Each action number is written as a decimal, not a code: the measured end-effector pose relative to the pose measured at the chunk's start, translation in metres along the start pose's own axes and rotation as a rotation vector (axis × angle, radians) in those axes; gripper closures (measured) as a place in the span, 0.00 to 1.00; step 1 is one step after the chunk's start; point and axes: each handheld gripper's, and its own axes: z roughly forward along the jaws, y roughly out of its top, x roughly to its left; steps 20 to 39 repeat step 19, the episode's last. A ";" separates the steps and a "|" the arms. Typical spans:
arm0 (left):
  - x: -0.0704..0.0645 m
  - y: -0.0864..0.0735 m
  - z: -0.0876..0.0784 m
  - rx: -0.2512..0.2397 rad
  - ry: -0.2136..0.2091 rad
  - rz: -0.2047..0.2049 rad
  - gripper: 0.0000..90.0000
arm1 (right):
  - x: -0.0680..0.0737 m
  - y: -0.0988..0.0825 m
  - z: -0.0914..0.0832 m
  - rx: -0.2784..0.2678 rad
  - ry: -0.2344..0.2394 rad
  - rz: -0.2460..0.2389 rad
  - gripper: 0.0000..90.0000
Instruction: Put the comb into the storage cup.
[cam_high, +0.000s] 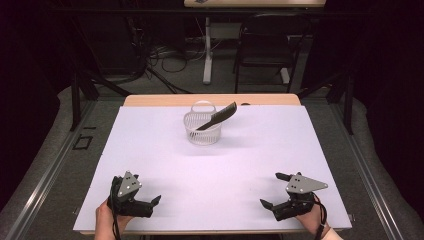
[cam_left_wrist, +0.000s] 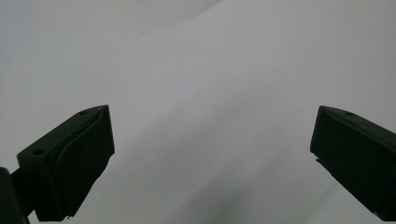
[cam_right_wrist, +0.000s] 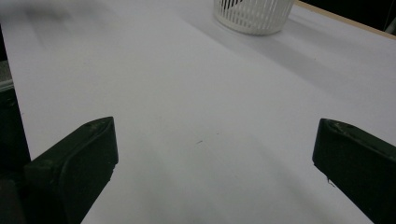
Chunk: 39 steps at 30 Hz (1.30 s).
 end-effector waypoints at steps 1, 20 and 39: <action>0.000 -0.001 -0.001 -0.004 0.004 -0.002 0.00 | 0.000 0.000 0.000 0.000 0.000 0.000 0.00; 0.002 -0.009 -0.002 -0.050 0.000 -0.036 0.00 | -0.001 -0.001 0.000 -0.002 -0.002 0.001 0.00; 0.002 -0.009 -0.002 -0.050 0.000 -0.036 0.00 | -0.001 -0.001 0.000 -0.002 -0.002 0.001 0.00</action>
